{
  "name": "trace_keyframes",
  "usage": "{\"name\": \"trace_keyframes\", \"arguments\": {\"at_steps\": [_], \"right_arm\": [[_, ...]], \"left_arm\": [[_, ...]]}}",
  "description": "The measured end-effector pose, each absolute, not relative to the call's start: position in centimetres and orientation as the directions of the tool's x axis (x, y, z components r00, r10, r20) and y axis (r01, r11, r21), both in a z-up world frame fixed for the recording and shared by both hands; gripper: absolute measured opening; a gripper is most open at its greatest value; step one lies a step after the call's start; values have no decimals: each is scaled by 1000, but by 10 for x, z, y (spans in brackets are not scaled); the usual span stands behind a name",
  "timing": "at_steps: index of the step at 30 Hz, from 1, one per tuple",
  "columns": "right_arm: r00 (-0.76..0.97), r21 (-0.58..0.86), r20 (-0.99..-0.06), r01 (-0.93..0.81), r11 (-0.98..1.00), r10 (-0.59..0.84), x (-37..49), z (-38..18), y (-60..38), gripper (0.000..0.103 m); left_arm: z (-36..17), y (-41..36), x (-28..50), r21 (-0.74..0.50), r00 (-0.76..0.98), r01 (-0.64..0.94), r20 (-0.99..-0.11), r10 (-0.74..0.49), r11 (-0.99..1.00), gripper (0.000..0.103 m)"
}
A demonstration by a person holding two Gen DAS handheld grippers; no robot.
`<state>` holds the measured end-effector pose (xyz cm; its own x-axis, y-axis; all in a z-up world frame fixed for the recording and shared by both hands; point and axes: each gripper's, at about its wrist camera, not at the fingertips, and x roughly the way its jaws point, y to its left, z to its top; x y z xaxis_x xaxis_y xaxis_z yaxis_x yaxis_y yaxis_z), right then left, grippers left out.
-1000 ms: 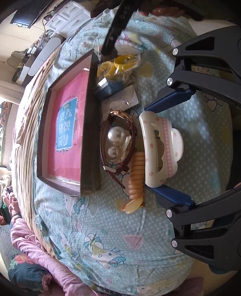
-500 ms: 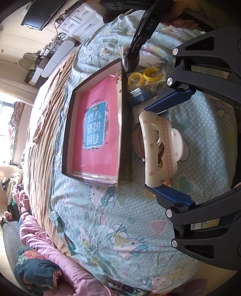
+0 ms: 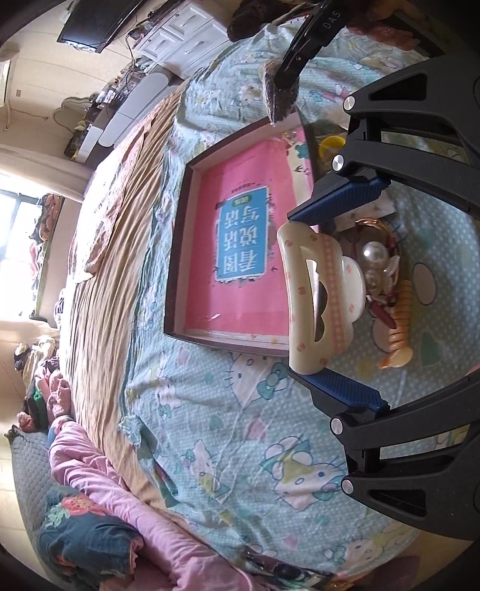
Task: Organize jewelry
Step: 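Carry the claw clip and clear bag into the pink tray and open both tools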
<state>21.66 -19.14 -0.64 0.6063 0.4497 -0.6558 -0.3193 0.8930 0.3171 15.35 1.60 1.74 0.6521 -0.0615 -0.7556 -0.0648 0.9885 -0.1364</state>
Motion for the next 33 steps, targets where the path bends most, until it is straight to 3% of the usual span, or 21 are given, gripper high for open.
{"name": "trace_keyframes", "arguments": {"at_steps": [14, 26, 33], "right_arm": [[614, 305, -665, -296, 905, 425, 256, -17, -181, 25], [685, 89, -686, -258, 962, 247, 278, -32, -172, 25], [665, 55, -715, -254, 966, 216, 286, -47, -168, 25]], "left_arm": [[-2, 11, 198, -114, 610, -59, -791, -54, 992, 68], [-30, 1, 229, -71, 558, -45, -829, -34, 996, 68], [-40, -2, 237, -45, 541, -33, -841, -21, 998, 68]]}}
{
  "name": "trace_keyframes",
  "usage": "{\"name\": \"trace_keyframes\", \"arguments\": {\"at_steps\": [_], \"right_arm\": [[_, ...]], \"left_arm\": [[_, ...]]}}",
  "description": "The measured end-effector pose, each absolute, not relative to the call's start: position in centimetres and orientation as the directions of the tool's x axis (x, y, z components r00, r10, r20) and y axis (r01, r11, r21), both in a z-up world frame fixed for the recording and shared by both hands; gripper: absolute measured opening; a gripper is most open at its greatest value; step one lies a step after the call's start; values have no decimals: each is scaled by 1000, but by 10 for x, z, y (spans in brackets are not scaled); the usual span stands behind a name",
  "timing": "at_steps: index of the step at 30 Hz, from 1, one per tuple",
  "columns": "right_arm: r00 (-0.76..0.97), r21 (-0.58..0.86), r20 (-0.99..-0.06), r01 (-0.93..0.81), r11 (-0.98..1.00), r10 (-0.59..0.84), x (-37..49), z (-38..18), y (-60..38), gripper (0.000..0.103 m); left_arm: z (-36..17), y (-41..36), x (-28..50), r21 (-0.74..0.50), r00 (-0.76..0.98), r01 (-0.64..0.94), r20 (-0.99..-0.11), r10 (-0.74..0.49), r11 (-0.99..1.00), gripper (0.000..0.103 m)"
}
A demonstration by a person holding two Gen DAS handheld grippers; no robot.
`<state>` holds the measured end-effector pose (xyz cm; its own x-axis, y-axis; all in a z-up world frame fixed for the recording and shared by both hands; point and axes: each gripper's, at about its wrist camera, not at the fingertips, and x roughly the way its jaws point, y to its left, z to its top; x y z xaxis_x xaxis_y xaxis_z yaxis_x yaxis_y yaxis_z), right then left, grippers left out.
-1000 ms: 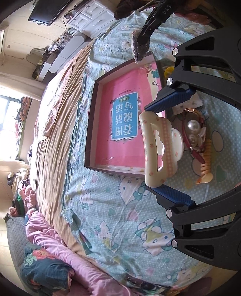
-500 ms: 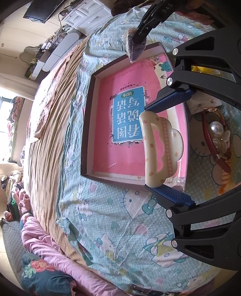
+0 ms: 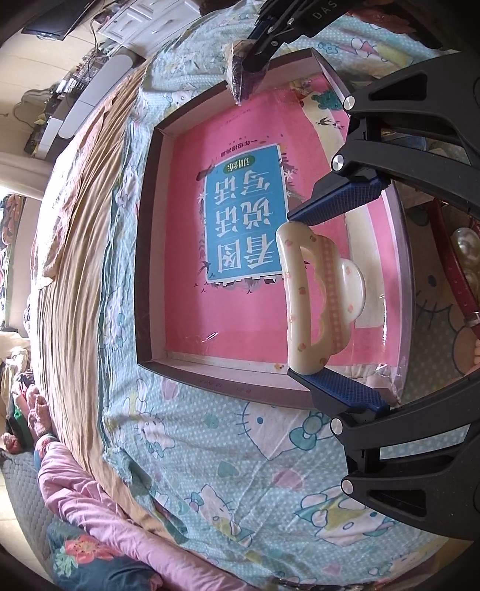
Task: Organize jewelry
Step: 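Carry the claw clip and clear bag into the pink tray and open both tools, then withdraw both open tools from the tray back toward the loose jewelry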
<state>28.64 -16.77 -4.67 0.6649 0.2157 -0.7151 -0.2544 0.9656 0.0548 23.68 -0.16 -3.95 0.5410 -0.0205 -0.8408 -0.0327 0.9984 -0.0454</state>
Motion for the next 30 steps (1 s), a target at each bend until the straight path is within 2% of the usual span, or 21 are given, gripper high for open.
{"name": "trace_keyframes", "arguments": {"at_steps": [8, 9, 12, 14, 18, 20, 22, 25, 30], "right_arm": [[628, 99, -738, -259, 961, 246, 285, -54, -167, 27], [631, 104, -733, -262, 959, 252, 284, -52, -166, 31], [643, 126, -717, -261, 957, 269, 278, -44, -168, 49], [650, 136, -708, -259, 956, 277, 275, -38, -170, 51], [666, 166, -687, -244, 955, 289, 267, -27, -177, 62], [669, 184, -680, -240, 953, 300, 263, -22, -181, 64], [669, 218, -671, -232, 948, 318, 259, -18, -186, 72], [674, 254, -659, -221, 942, 335, 253, -11, -192, 75], [690, 265, -639, -218, 939, 340, 243, 2, -197, 80]], "left_arm": [[-46, -3, 239, -54, 528, -34, -849, -28, 998, 68], [-46, -3, 238, -57, 528, -32, -848, -32, 998, 68], [-45, -4, 238, -57, 529, -26, -848, -34, 998, 69], [-43, -5, 236, -48, 536, -23, -844, -28, 999, 73], [-37, -4, 235, -53, 545, -22, -838, -33, 998, 75], [-33, -3, 233, -59, 549, -23, -835, -37, 998, 80], [-28, -3, 229, -61, 556, -18, -830, -41, 998, 81], [-19, -4, 224, -63, 572, -13, -819, -44, 998, 89], [-4, -4, 214, -76, 596, -6, -801, -58, 997, 91]]}}
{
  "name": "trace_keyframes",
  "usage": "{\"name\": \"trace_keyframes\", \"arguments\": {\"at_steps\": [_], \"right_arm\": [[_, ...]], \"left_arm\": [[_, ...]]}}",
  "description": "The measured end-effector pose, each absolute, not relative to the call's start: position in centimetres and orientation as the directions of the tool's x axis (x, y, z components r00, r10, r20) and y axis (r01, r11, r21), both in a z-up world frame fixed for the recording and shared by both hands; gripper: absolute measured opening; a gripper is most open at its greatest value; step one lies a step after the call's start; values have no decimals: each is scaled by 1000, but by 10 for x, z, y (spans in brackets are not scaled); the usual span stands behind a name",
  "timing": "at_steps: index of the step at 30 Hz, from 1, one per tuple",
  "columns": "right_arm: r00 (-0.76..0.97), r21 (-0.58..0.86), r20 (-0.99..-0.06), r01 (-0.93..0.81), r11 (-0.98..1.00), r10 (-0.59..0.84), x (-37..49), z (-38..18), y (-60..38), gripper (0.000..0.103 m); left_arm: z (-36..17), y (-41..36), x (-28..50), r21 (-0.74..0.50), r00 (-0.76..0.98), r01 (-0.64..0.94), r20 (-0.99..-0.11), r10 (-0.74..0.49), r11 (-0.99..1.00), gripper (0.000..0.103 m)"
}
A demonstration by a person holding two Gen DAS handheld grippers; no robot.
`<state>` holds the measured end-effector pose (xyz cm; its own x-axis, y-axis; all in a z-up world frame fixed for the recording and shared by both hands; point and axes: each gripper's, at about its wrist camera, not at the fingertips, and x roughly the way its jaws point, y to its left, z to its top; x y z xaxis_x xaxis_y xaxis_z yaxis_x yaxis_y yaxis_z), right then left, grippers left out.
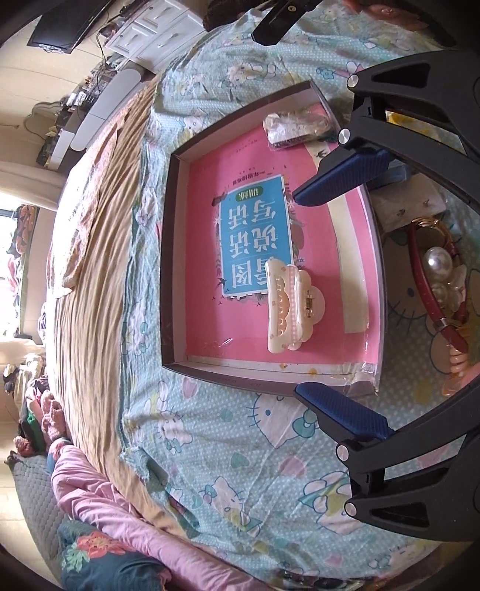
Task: Organize jewelry
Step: 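Withdraw both open tools from the tray back toward the loose jewelry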
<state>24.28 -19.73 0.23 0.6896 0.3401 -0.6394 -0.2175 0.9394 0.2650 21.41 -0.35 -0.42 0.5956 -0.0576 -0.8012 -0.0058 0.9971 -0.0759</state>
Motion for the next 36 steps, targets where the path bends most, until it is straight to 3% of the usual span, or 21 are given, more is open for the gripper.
{"name": "trace_keyframes", "arguments": {"at_steps": [24, 36], "right_arm": [[716, 257, -587, -278, 926, 378, 194, 36, -192, 83], [707, 239, -597, -295, 925, 380, 175, 38, -188, 84]], "left_arm": [[43, 15, 155, -109, 687, -30, -724, -59, 994, 93], [41, 26, 131, -119, 697, -53, -715, -48, 992, 93]]}}
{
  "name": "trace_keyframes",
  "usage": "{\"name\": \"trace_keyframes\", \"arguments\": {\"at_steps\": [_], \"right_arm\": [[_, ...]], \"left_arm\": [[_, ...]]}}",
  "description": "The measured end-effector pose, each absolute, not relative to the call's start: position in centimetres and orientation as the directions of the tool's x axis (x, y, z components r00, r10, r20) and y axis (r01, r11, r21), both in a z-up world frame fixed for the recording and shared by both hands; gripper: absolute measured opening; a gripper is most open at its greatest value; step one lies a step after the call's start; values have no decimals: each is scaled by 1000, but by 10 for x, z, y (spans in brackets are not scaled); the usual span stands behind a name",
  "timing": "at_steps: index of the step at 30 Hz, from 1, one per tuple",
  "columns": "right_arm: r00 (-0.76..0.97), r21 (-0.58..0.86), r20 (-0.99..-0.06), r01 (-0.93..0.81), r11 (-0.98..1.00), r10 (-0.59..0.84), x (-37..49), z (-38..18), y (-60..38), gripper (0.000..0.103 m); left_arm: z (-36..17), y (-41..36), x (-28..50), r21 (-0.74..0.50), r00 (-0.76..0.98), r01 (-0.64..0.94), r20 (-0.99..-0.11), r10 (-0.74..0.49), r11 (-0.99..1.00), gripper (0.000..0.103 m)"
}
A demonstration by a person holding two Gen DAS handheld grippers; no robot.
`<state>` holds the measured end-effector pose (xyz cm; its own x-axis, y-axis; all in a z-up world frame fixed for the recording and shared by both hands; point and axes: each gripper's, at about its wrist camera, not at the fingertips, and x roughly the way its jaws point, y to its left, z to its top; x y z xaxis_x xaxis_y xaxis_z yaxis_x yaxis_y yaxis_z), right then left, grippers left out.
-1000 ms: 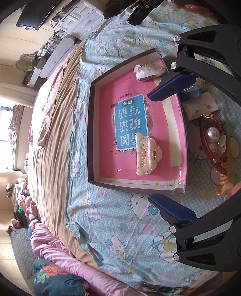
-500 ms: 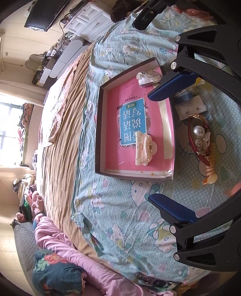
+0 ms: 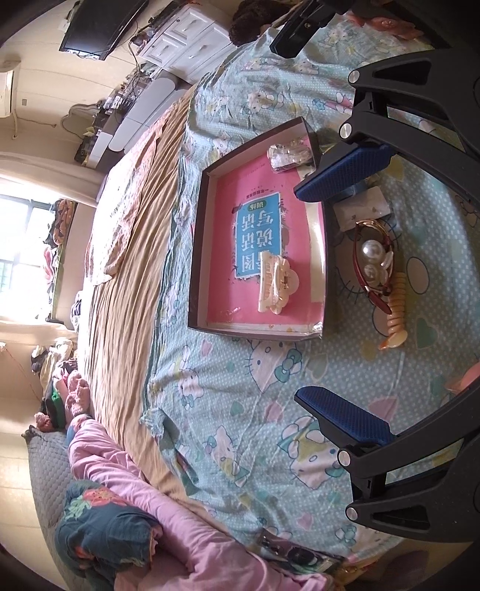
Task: Organize jewelry
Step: 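Withdraw both open tools from the tray back toward the loose jewelry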
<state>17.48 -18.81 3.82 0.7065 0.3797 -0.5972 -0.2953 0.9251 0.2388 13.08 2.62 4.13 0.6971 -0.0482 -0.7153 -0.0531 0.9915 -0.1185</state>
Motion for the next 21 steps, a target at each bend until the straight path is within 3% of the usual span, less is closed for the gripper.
{"name": "trace_keyframes", "arguments": {"at_steps": [21], "right_arm": [[618, 235, -674, -340, 911, 404, 156, 3, -165, 84]], "left_arm": [[6, 37, 106, -84, 645, -73, -764, -18, 994, 93]]}}
